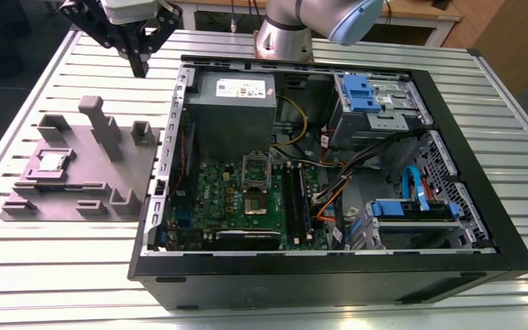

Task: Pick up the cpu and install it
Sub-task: 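Reach for the cpu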

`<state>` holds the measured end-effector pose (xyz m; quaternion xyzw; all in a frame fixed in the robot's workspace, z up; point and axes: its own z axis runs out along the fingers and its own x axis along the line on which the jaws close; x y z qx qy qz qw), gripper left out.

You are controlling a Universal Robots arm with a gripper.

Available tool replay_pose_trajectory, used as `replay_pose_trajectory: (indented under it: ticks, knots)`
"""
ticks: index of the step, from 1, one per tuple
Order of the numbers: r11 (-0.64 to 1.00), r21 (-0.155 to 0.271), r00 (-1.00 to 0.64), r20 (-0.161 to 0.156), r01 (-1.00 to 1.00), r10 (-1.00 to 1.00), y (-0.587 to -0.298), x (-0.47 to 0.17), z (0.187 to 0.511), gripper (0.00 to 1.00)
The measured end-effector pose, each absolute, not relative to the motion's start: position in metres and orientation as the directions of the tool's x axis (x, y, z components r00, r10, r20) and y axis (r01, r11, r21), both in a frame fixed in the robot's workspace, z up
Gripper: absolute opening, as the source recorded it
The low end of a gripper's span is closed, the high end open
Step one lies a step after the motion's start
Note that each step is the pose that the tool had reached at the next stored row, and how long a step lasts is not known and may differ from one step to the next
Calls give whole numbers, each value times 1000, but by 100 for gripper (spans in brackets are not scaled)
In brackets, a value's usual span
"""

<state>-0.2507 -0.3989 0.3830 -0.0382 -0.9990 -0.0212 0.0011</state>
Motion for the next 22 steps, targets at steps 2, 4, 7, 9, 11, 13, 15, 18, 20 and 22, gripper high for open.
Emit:
replay_pose_trajectory:
  ticks: [2, 4, 7, 9, 11, 13, 15, 18, 20, 22]
  knots:
    - [996, 42, -997, 4, 76, 76, -399, -251, 383, 10]
    - [996, 42, -997, 4, 76, 76, -399, -252, 383, 10]
    - [996, 42, -997, 4, 76, 76, -399, -252, 383, 10]
    - [996, 42, -997, 4, 76, 76, -399, -252, 383, 10]
    - [996, 42, -997, 4, 76, 76, -399, -252, 383, 10]
    - [996, 42, -997, 4, 76, 76, -399, -252, 383, 10]
    - [996, 42, -997, 4, 76, 76, -399, -253, 383, 10]
    - [996, 42, -997, 4, 76, 76, -399, -254, 383, 10]
    - [996, 42, -997, 4, 76, 76, -399, -254, 383, 10]
    - [996, 42, -997, 4, 76, 76, -399, -255, 383, 10]
